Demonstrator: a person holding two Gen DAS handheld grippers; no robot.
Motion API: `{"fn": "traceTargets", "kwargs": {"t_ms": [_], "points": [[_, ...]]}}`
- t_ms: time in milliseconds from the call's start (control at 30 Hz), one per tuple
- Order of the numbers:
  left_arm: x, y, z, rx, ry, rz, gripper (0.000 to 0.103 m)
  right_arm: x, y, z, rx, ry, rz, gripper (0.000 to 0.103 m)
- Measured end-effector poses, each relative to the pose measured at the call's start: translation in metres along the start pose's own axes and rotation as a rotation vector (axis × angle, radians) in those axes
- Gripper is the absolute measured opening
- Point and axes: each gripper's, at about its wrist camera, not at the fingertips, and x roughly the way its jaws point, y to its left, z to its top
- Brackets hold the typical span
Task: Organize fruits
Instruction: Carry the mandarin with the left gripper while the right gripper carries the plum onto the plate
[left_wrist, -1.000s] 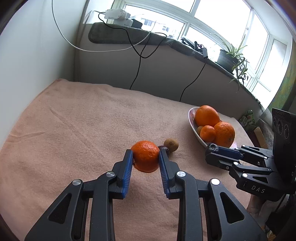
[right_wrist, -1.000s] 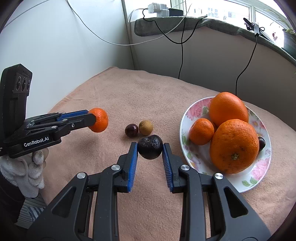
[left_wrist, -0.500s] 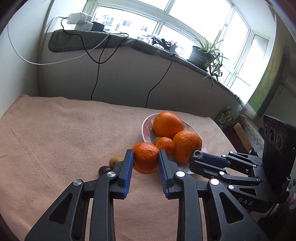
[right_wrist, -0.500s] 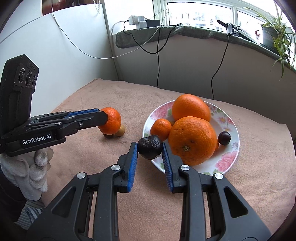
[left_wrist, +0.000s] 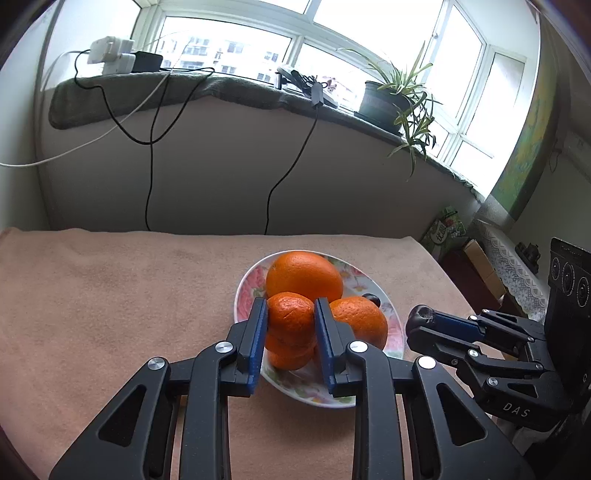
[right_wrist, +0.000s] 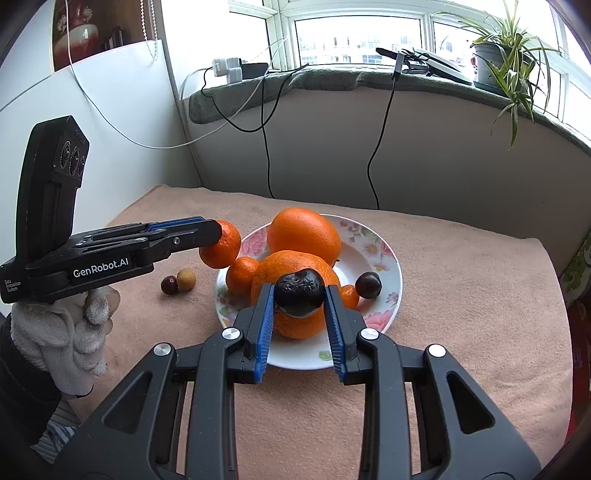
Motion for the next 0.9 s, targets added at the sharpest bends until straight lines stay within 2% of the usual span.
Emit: {"fn": "traceTargets", "kwargs": {"t_ms": [233, 400, 900], "points": [[0.014, -0.005, 0.010, 0.025, 0.003, 0.019, 0.023, 0.005, -0.017, 0.009, 0.018, -0.014, -0.014, 0.028], [0.019, -0.009, 0.015, 0.052, -0.001, 0.032, 0.012, 0.015, -0.029, 0.019, 0.037, -0.013, -0.012, 0.028], [0.025, -0.005, 0.013, 0.055, 0.018, 0.027, 0.012, 0.048, -0.040, 0.023, 0.062, 0.035, -0.012, 0.029]]}}
